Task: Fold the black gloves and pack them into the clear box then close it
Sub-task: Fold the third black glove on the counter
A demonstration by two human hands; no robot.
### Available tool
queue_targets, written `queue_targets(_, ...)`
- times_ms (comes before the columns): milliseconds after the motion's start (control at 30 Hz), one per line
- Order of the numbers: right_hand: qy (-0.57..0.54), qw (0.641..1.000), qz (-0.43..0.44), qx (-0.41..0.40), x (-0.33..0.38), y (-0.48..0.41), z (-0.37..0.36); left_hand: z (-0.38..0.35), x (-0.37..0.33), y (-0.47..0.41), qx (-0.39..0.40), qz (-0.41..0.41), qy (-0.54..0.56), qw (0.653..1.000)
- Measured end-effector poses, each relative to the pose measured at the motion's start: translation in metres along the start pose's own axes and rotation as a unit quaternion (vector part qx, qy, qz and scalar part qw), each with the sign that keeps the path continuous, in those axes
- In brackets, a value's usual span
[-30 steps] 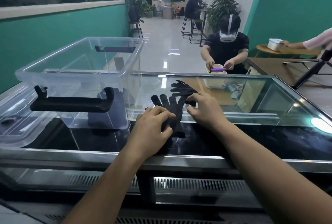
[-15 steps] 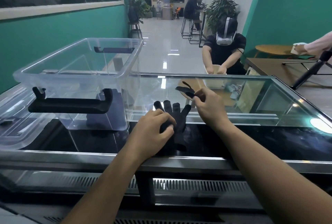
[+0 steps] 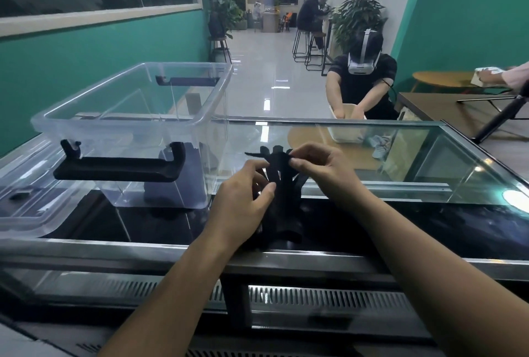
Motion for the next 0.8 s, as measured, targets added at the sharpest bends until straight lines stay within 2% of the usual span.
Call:
queue_targets(100, 0.071, 0.995, 0.045, 0.043, -0.001, 0.004, -0.010, 0.006, -0.009, -0.003, -0.041, -0.056, -0.034, 0.997)
queue_targets(300, 0.084, 0.991, 0.059, 0.082, 0.001, 0.008, -0.017, 0.002, -0.027, -0.019, -0.055, -0.148, -0.120, 0.980)
queue_targets(433, 0.066, 0.997, 0.028, -0.003, 0.000, 0.000, 0.002, -0.005, -0.017, -0.033, -0.027, -0.104, -0.089, 0.990)
queue_targets(500, 0.135, 0.989, 0.044, -0.033, -0.006, -0.003, 0.010, -0.002, -0.010, -0.038, -0.036, -0.069, -0.062, 0.995)
queue_targets(600, 0.236, 0.970, 0.056, -0.021, -0.014, -0.004, 0.008, 0.008, -0.008, -0.041, -0.060, -0.044, -0.039, 0.996)
queue_targets(800, 0.239, 0.970, 0.032, -0.034, -0.016, -0.005, 0.013, 0.017, -0.016, 0.005, -0.031, -0.089, -0.059, 0.994)
Point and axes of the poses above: each hand's wrist, its own y-axis away from the middle knuckle, its own z-axis out of the back of the hand, x = y × z, the point moved 9 cm from there along -y, towards the middle knuckle, and after that the axes turned 14 degrees about -x, right-handed, at the moved point
